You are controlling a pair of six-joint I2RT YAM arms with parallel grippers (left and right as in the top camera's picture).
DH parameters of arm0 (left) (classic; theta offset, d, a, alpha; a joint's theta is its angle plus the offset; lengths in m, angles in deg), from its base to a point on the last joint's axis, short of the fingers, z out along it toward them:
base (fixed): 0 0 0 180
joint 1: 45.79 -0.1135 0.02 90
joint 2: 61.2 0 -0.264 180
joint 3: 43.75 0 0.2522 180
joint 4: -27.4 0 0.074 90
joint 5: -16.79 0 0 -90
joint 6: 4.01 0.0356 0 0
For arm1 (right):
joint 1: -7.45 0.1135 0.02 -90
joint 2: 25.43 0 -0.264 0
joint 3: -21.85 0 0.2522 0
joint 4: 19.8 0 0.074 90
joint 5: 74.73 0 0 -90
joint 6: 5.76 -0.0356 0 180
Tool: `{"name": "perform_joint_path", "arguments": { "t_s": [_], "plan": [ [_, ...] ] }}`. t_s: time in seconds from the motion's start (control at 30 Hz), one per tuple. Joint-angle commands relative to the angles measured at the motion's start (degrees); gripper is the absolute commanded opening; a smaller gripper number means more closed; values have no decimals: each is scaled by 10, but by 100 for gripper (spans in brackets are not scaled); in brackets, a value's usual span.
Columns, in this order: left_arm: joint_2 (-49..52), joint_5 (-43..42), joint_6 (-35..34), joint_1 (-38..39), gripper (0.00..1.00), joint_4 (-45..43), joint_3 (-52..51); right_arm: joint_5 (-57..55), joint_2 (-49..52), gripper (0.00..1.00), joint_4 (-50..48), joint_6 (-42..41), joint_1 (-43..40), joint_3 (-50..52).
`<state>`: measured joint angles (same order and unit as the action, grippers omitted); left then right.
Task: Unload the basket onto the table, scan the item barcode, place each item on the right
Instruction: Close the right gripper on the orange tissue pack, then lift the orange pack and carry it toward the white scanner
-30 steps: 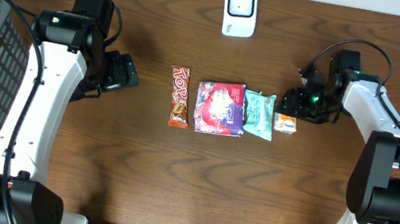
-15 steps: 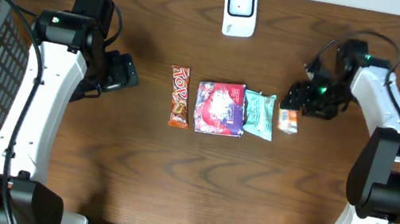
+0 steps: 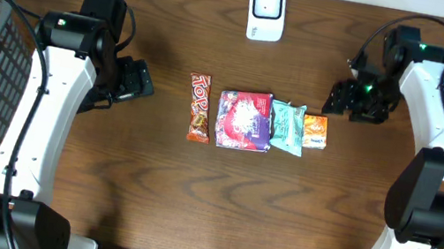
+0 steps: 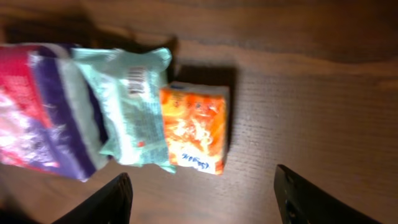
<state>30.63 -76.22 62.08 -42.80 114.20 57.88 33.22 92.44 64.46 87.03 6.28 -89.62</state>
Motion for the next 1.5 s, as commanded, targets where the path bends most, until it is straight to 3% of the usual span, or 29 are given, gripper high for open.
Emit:
{"name": "perform_joint_path", "arguments": {
  "t_s": [0.0,0.27,0.4,0.43,0.47,0.5,0.53,0.83,1.0,1.3,1.4,1.47],
  "plan": [
    [3,7,8,-1,98,0,-2,-17,-1,68,-30,7,-3,56],
    [3,7,8,-1,98,0,-2,48,-1,62,-157,7,-2,178],
    [3,7,8,-1,98,0,-2,137,-1,53,-213,27,-2,216],
    [3,7,8,-1,98,0,-2,145,-1,46,-218,27,-2,219],
    [3,7,8,-1,98,0,-2,151,-1,33,-220,26,-2,221],
    [3,7,8,-1,98,0,-2,159,-1,8,-219,26,-2,221],
    [3,7,8,-1,98,0,-2,173,-1,1,-216,26,-2,221],
    [3,7,8,-1,98,0,-2,524,-2,1,-198,57,-22,216],
    [3,7,8,-1,98,0,-2,628,-2,1,-200,63,-24,216],
    [3,7,8,-1,98,0,-2,601,-16,1,-188,79,14,211],
    [3,7,8,-1,98,0,-2,440,-43,1,-191,27,39,186],
    [3,7,8,-1,98,0,-2,257,-65,1,-191,-53,63,157]
  ]
}}
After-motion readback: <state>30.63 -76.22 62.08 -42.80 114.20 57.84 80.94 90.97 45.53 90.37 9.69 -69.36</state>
